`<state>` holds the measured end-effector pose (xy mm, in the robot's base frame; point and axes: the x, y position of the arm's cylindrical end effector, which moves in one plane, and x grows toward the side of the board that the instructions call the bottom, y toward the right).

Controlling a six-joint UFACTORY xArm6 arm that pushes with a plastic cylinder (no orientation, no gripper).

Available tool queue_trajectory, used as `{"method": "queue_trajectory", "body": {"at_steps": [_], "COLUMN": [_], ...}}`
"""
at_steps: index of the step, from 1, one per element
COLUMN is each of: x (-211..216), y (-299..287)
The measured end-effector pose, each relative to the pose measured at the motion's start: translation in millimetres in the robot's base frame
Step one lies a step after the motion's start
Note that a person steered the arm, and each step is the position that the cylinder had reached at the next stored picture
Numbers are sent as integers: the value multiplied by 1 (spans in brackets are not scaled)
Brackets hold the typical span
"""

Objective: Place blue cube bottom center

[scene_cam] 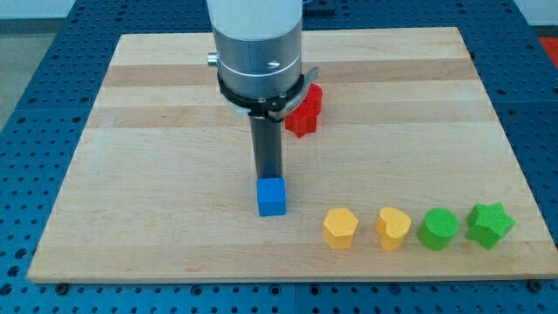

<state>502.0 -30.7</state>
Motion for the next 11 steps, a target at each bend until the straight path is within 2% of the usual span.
{"method": "queue_trajectory", "body": {"at_steps": [2,5,8,10,11], "x": [28,42,47,91,91], "y": [-1,-1,-60,-61,-61]}}
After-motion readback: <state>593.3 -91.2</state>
